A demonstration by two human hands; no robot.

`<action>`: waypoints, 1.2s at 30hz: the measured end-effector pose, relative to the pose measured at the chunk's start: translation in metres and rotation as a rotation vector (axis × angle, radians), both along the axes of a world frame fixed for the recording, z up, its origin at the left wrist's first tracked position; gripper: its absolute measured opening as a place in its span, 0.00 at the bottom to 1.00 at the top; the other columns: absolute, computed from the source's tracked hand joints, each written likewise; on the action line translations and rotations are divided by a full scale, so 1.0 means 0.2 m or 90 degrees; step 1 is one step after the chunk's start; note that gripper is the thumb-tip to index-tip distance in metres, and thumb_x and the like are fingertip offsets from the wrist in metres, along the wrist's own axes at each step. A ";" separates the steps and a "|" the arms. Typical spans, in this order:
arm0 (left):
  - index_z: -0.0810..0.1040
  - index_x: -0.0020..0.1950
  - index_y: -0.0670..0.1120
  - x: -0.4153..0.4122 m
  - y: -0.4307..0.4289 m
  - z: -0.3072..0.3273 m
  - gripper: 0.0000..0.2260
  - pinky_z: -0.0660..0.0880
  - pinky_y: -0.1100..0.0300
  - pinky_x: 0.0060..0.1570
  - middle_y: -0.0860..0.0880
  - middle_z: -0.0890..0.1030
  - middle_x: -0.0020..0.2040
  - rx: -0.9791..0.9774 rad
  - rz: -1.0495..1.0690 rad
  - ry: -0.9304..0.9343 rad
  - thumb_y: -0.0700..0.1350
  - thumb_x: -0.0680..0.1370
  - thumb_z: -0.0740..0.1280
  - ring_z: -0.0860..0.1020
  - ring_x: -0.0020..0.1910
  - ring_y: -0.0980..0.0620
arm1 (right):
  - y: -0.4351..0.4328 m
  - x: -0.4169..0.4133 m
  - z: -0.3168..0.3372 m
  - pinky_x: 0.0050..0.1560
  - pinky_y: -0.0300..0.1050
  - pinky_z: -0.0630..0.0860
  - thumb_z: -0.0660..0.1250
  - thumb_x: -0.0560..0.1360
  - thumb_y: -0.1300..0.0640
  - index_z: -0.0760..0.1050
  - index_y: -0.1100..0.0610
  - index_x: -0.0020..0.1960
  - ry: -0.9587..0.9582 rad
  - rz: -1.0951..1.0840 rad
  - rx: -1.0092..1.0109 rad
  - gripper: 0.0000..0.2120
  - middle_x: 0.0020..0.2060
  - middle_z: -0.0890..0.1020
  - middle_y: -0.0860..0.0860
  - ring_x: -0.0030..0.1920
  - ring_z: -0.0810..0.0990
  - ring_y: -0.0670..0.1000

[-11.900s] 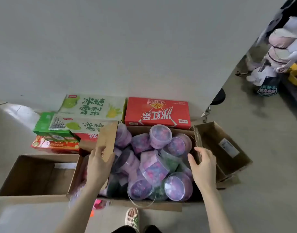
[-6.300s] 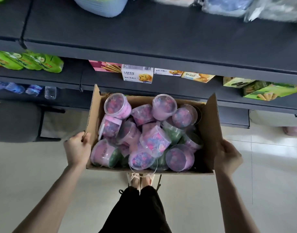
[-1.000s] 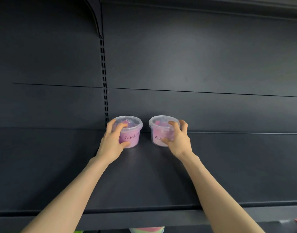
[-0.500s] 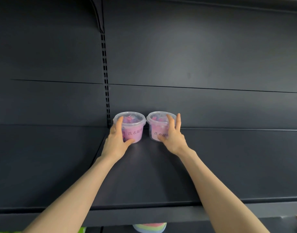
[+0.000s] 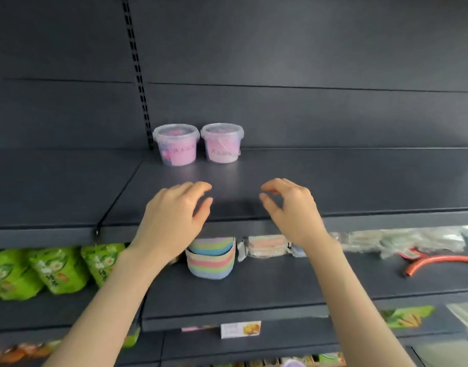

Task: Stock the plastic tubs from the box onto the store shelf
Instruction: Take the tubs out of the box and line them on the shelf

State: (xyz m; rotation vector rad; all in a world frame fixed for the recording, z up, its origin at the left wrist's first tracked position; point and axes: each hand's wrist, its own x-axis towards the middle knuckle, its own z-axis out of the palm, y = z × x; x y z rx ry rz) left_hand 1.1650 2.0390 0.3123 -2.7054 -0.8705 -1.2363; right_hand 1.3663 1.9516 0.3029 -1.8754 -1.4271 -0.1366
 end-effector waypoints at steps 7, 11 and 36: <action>0.81 0.48 0.44 0.15 -0.85 -0.57 0.08 0.76 0.58 0.35 0.49 0.84 0.40 -0.092 0.012 0.039 0.43 0.72 0.67 0.81 0.35 0.46 | -0.81 0.08 -0.54 0.46 0.53 0.77 0.66 0.77 0.59 0.79 0.60 0.53 0.045 0.023 -0.064 0.08 0.49 0.82 0.54 0.48 0.80 0.57; 0.80 0.50 0.46 0.23 -1.31 -0.96 0.06 0.78 0.53 0.34 0.49 0.84 0.41 -0.315 0.033 0.105 0.43 0.74 0.69 0.81 0.37 0.44 | -1.22 0.15 -0.89 0.48 0.53 0.76 0.66 0.76 0.61 0.79 0.61 0.53 0.126 0.021 -0.217 0.08 0.50 0.81 0.57 0.52 0.80 0.60; 0.74 0.61 0.39 0.59 -1.99 -2.48 0.14 0.74 0.54 0.53 0.41 0.80 0.54 -1.004 0.278 0.065 0.40 0.76 0.67 0.78 0.53 0.46 | -1.79 0.38 -2.43 0.48 0.38 0.69 0.66 0.76 0.57 0.73 0.59 0.63 0.555 -0.151 -0.615 0.16 0.58 0.78 0.54 0.51 0.76 0.49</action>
